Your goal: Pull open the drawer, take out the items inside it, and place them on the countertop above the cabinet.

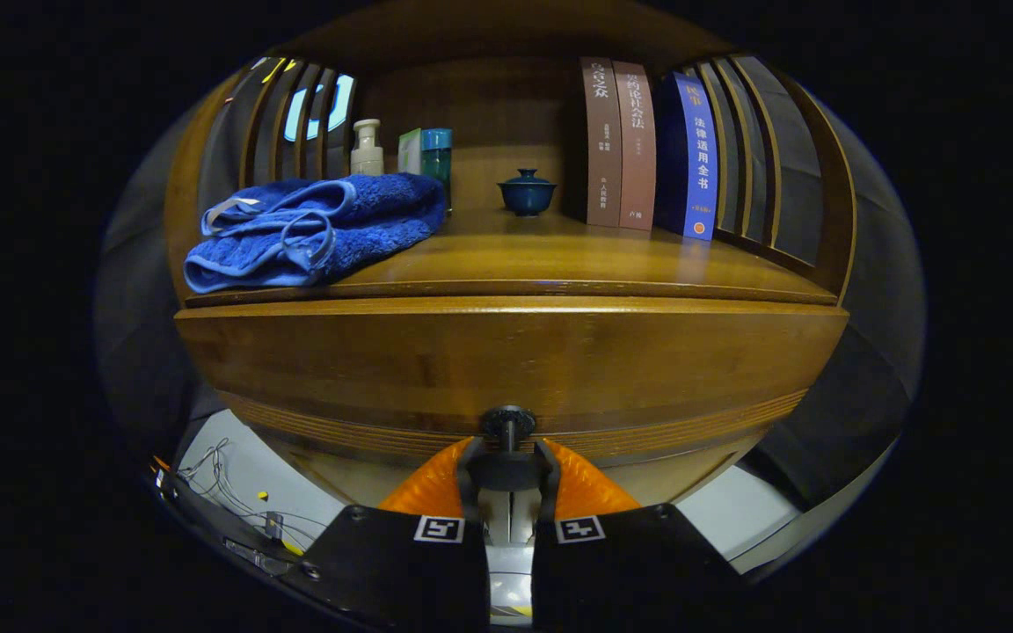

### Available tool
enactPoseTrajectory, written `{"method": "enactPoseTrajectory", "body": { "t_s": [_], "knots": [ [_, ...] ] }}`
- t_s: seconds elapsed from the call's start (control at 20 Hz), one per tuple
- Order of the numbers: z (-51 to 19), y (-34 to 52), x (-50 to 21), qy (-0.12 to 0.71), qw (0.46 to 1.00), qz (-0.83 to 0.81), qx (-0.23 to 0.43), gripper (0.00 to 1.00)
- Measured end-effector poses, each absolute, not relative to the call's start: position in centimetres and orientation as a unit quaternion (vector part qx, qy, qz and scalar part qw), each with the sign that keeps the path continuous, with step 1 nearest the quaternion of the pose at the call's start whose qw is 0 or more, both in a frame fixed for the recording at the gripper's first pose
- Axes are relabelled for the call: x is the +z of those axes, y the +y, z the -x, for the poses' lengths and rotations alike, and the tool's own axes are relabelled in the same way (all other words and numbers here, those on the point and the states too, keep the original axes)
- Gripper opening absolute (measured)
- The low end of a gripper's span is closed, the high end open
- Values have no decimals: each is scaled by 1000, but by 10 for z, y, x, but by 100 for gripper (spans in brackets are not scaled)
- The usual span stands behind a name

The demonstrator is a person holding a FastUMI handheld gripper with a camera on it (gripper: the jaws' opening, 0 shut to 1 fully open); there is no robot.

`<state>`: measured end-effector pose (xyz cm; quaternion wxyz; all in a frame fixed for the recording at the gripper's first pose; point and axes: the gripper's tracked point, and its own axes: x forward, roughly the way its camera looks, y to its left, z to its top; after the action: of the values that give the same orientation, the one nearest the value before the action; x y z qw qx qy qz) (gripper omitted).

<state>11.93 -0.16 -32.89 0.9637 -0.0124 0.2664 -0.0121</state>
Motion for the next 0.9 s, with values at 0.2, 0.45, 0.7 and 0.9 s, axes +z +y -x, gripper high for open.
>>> {"method": "enactPoseTrajectory", "body": {
  "t_s": [0.2,0.45,0.7,0.9],
  "knots": [
    [-92,-2,-327,273,962,10,-8,23],
    [-50,-2,-324,280,960,10,-8,23],
    [-13,-5,-323,286,958,1,-10,23],
    [12,-2,-321,293,956,0,-9,23]
  ]
}}
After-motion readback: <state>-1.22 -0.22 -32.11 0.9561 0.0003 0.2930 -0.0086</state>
